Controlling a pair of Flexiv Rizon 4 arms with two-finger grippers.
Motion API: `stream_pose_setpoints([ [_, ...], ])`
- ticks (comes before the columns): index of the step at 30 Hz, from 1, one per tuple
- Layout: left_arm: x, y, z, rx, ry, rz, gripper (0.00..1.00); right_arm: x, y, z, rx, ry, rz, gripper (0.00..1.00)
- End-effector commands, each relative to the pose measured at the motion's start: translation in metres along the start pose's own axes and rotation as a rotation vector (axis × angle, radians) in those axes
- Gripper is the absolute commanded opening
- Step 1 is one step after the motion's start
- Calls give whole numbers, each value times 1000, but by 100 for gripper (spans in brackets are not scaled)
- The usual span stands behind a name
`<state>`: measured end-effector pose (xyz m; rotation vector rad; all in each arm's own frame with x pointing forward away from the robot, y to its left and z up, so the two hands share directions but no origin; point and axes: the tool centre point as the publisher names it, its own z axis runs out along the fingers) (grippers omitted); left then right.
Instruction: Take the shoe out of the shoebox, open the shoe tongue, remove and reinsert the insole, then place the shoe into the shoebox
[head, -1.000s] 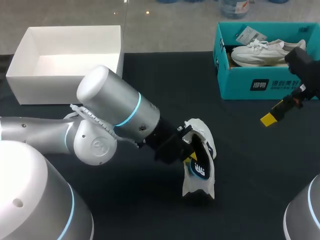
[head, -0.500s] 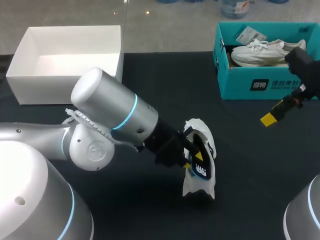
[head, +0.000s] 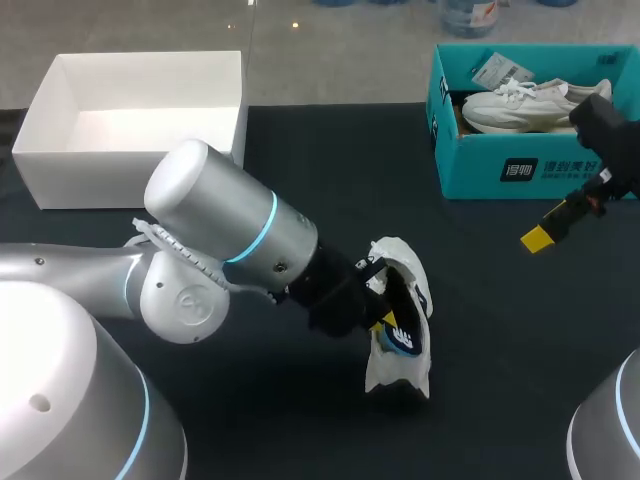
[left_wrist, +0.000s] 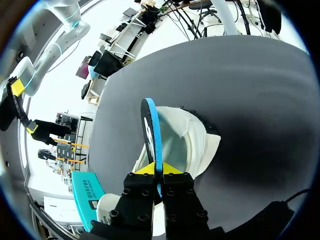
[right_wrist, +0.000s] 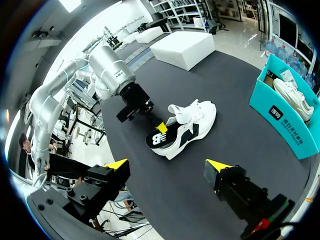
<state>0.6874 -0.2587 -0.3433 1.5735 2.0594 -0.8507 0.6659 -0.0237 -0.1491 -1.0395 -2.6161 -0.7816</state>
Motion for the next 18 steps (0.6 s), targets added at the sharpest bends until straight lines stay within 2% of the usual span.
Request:
stream_pose_setpoints([
  [1, -1, 10, 10, -14, 15, 5, 0, -1, 2, 1, 5, 1, 2, 100],
  [8, 2, 13, 13, -27, 25, 1, 0, -1, 2, 1, 5, 1, 2, 100],
  [14, 1, 7, 4, -27, 6, -8, 2, -1, 2, 1, 5, 1, 2, 100],
  [15, 1, 6, 2, -28, -4, -14, 27, -1, 2, 1, 5, 1, 2, 100],
  [16, 1, 6, 1, -28, -5, -15, 35, -1, 2, 1, 5, 1, 2, 100],
  [18, 1, 3, -2, -29, -12, -21, 42, -1, 2, 1, 5, 1, 2, 100],
])
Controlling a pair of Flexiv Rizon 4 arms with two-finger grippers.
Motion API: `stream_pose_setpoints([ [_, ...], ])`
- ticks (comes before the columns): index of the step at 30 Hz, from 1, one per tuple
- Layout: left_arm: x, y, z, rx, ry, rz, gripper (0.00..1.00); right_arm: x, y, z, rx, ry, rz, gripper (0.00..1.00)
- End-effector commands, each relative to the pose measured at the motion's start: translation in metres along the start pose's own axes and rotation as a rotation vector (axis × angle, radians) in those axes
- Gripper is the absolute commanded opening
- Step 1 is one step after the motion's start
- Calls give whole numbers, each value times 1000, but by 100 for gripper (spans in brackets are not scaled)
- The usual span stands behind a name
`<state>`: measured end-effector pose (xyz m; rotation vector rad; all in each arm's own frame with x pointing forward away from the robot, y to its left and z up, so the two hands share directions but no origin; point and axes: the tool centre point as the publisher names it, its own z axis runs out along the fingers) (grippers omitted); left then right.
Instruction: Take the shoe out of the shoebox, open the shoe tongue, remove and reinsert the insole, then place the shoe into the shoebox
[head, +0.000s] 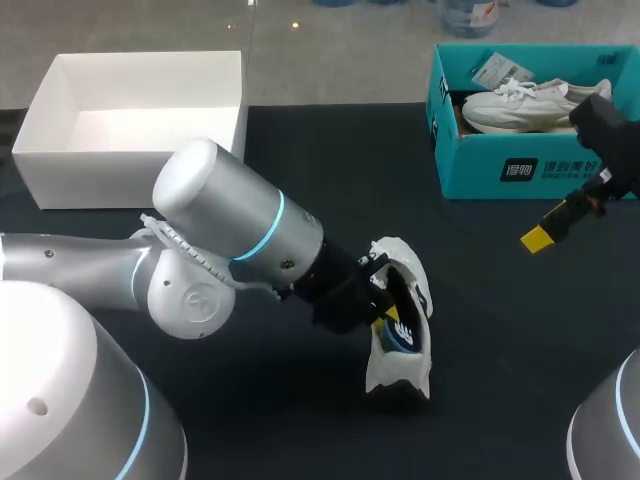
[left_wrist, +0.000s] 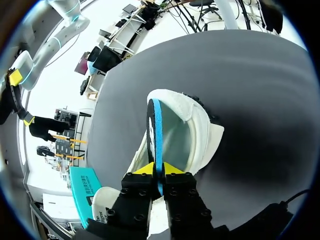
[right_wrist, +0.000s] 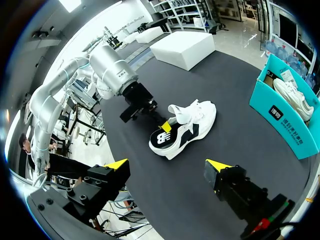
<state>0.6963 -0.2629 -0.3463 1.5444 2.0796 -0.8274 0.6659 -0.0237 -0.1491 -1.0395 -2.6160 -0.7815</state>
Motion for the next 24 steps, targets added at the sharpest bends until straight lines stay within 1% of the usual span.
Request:
stream_pose_setpoints([
  [1, 5, -7, -8, -3, -15, -5, 43, -1, 2, 1, 5, 1, 2, 100],
  [3, 5, -9, -10, -1, -19, -8, 44, -1, 2, 1, 5, 1, 2, 100],
  [9, 4, -17, -12, 10, -32, -13, 38, -1, 2, 1, 5, 1, 2, 100],
  [10, 3, -19, -12, 14, -36, -10, 32, -1, 2, 1, 5, 1, 2, 100],
  [12, 3, -20, -11, 19, -36, -9, 13, -1, 2, 1, 5, 1, 2, 100],
  [13, 3, -21, -10, 24, -35, -7, 0, -1, 2, 1, 5, 1, 2, 100],
  [19, 2, -21, -7, 37, -16, 21, 0, -1, 2, 1, 5, 1, 2, 100],
  [24, 4, -9, -3, 25, 6, 42, 0, -1, 2, 1, 5, 1, 2, 100],
])
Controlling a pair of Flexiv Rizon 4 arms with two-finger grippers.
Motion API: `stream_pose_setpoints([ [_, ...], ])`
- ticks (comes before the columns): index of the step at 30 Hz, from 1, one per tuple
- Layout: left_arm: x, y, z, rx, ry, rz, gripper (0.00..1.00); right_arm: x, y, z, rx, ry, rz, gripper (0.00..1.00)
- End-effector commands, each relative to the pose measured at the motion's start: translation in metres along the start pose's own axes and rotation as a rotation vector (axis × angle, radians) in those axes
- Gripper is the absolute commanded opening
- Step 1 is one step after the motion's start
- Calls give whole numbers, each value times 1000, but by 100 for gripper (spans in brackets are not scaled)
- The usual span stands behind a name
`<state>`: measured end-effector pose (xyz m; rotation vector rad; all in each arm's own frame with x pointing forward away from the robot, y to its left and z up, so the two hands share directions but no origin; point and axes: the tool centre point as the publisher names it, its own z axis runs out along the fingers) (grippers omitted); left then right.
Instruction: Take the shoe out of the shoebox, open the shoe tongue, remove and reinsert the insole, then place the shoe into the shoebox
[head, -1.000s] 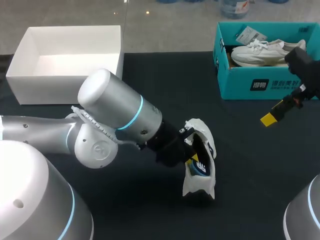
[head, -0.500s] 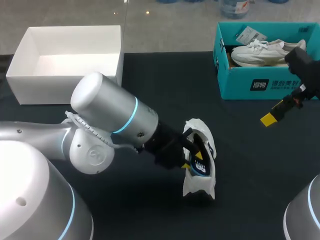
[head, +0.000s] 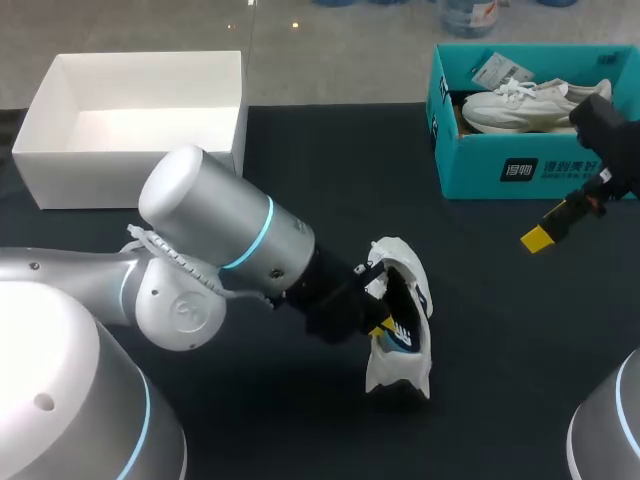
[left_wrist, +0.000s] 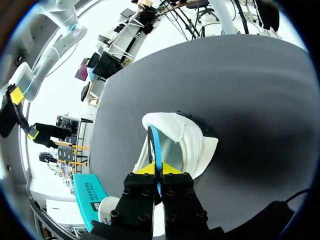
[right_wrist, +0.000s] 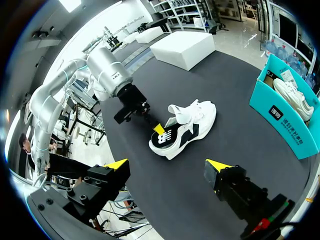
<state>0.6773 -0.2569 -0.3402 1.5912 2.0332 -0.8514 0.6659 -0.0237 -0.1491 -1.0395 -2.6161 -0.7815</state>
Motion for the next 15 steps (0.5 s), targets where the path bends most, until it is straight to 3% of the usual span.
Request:
stream_pose_setpoints([
  [1, 0, 13, 6, -9, 16, 2, 0, -1, 2, 1, 5, 1, 2, 100],
  [7, 5, 23, 16, -22, 36, 12, 0, -1, 2, 1, 5, 1, 2, 100],
  [15, 18, 16, 17, -6, 71, 29, 0, -1, 2, 1, 5, 1, 2, 100],
])
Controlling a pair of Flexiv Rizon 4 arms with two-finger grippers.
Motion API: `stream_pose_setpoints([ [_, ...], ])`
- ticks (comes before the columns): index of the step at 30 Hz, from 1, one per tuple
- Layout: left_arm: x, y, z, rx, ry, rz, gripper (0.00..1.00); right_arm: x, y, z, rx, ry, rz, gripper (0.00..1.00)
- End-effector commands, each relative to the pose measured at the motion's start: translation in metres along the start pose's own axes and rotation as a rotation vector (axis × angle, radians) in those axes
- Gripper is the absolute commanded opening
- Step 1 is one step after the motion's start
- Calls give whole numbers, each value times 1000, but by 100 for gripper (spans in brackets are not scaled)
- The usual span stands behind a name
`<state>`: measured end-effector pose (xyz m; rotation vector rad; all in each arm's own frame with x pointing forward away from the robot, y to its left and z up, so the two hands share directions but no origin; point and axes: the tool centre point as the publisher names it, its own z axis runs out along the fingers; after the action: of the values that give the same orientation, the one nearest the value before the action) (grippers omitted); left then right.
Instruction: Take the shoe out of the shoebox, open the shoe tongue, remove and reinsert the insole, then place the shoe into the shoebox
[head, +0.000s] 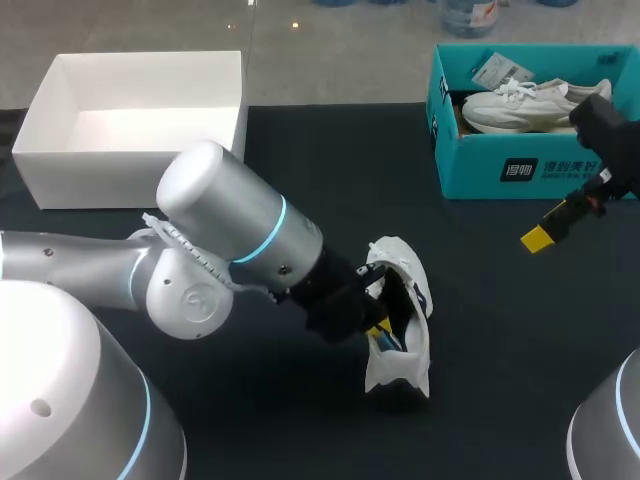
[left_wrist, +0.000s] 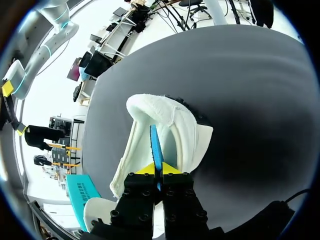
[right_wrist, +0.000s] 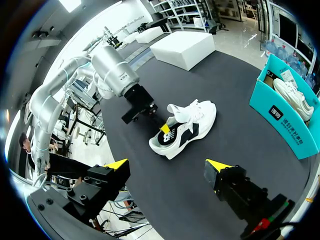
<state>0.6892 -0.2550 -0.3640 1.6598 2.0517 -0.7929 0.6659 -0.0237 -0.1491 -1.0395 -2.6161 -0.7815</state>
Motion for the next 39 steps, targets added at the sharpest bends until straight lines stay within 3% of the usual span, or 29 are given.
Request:
stream_pose_setpoints([
  [1, 6, -2, 1, 1, 8, 4, 0, -1, 2, 1, 5, 1, 2, 100],
  [3, 7, -4, -2, 2, 10, 6, 0, -1, 2, 1, 5, 1, 2, 100],
  [4, 7, -5, -5, 3, 9, 11, 25, -1, 2, 1, 5, 1, 2, 100],
  [5, 7, -6, -7, 4, 8, 14, 41, -1, 2, 1, 5, 1, 2, 100],
  [6, 6, -7, -10, 6, 6, 18, 49, -1, 2, 1, 5, 1, 2, 100],
  [7, 5, -8, -12, 4, 1, 25, 80, -1, 2, 1, 5, 1, 2, 100],
  [8, 3, -9, -16, 5, -1, 27, 100, -1, 2, 1, 5, 1, 2, 100],
  [17, -29, -12, -49, -11, -39, 73, 100, -1, 2, 1, 5, 1, 2, 100],
  [20, -36, -16, -57, 7, 35, 66, 100, -1, 2, 1, 5, 1, 2, 100],
  [25, -34, -30, -63, 54, 191, 50, 100, -1, 2, 1, 5, 1, 2, 100],
  [39, -31, -32, -62, 64, 172, 29, 100, -1, 2, 1, 5, 1, 2, 100],
])
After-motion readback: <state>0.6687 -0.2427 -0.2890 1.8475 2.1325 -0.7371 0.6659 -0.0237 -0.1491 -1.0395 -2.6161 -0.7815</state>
